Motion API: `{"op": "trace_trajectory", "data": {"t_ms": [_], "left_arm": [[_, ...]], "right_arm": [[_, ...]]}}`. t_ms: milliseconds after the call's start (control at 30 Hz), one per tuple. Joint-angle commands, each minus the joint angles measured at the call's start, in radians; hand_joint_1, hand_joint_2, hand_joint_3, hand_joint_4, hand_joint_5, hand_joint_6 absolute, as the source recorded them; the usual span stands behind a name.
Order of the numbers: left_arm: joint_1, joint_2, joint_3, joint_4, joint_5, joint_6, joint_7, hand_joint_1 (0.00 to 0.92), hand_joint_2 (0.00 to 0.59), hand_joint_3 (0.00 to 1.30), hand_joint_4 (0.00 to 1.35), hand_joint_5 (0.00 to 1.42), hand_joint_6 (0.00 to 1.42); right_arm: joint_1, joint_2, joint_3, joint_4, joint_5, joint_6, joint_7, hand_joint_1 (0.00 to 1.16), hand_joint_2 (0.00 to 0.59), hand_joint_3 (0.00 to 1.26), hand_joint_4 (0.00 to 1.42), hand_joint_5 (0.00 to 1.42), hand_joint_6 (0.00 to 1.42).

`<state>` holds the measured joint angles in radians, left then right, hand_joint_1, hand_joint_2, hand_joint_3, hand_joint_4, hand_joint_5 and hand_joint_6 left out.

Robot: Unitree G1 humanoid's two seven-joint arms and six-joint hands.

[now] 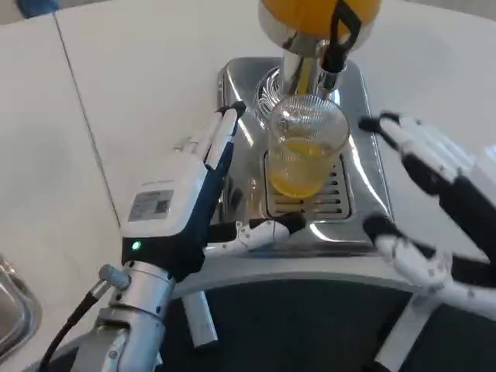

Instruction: Grasp the cup under the faucet to collect the drink, then remove the cup.

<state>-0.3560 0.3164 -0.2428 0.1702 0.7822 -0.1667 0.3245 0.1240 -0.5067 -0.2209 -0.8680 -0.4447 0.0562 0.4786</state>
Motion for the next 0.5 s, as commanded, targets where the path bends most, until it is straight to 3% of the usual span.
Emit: {"op": "trace_trajectory", "data": {"t_ms": [33, 267, 500], "left_arm": [[-0.014, -0.015, -0.005, 0.033, -0.024, -0.024, 0.033, 0.110, 0.039, 0.00, 0.00, 0.11, 0.16], [-0.037, -0.023, -0.009, 0.067, -0.053, -0.048, 0.040, 0.131, 0.030, 0.00, 0.00, 0.11, 0.17], [-0.074, -0.048, -0.007, 0.135, -0.108, -0.090, 0.045, 0.163, 0.033, 0.00, 0.00, 0.14, 0.19]], "right_arm": [[0.123, -0.025, -0.056, 0.032, -0.003, -0.154, -0.042, 0.28, 0.479, 0.03, 0.00, 0.00, 0.05], [0.236, -0.029, -0.104, 0.057, -0.034, -0.319, -0.070, 0.28, 0.477, 0.01, 0.00, 0.00, 0.03], [0.286, -0.020, -0.115, 0.040, -0.025, -0.352, -0.054, 0.28, 0.473, 0.00, 0.00, 0.00, 0.03]]}}
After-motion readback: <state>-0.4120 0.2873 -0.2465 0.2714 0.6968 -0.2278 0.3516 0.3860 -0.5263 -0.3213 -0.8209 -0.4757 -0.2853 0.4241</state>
